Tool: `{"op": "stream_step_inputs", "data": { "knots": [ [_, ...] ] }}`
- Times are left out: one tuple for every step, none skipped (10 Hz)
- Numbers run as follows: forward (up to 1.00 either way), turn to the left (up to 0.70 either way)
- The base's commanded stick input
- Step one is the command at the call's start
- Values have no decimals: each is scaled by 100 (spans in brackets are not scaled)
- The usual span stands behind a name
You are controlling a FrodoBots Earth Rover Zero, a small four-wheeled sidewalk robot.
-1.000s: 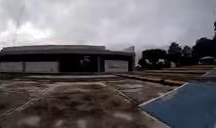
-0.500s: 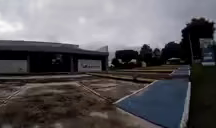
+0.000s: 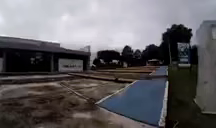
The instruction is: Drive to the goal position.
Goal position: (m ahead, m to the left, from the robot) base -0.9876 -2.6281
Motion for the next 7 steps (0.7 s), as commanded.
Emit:
{"op": "stream_step_inputs", "data": {
  "knots": [
    [13, 0],
    [67, 0],
    [70, 0],
    [70, 0],
    [70, 0],
    [70, 0],
    [35, 0]
  ]
}}
